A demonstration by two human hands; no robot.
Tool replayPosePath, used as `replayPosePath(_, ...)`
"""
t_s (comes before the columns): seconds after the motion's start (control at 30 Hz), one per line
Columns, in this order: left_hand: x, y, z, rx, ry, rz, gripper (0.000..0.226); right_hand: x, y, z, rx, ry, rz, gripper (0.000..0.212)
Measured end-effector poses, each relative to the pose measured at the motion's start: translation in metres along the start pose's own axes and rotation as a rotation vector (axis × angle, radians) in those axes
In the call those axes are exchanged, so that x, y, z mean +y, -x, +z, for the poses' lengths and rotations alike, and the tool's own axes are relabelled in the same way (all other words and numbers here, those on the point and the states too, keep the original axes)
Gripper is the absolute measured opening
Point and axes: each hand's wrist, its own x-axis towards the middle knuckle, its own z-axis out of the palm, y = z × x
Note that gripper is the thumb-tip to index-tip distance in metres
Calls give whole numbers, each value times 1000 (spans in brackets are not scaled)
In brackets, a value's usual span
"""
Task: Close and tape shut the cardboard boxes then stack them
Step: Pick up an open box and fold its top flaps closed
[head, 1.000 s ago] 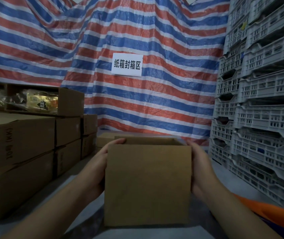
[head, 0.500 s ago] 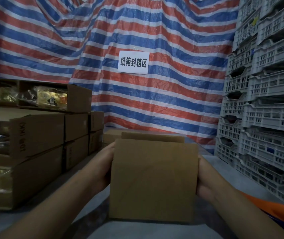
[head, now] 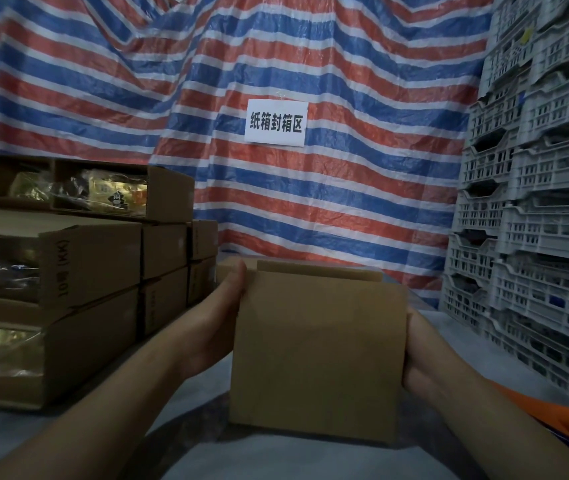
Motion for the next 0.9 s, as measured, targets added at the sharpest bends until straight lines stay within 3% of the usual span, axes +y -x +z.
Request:
replayPosePath(0.2,-1,-1,-1,38,14,-29,47,0,-2,0,-9,9,8,32)
replayPosePath(0.37,-4,-3,5,179,5,-72,47,0,-7,-4,-66,17,7,21)
replayPosePath(0.5,-6,-4,10,244,1,-88,30,6,-12,-8,-121,-38,33,19)
replayPosePath(0.73,-6,-5,12,302,-67,-69,32,11,-18,-12,-145,-33,-18,17)
replayPosePath(0.9,-8,-9,10,393,-69,-67,22,11,-20,-12,-217,-71,-24,39)
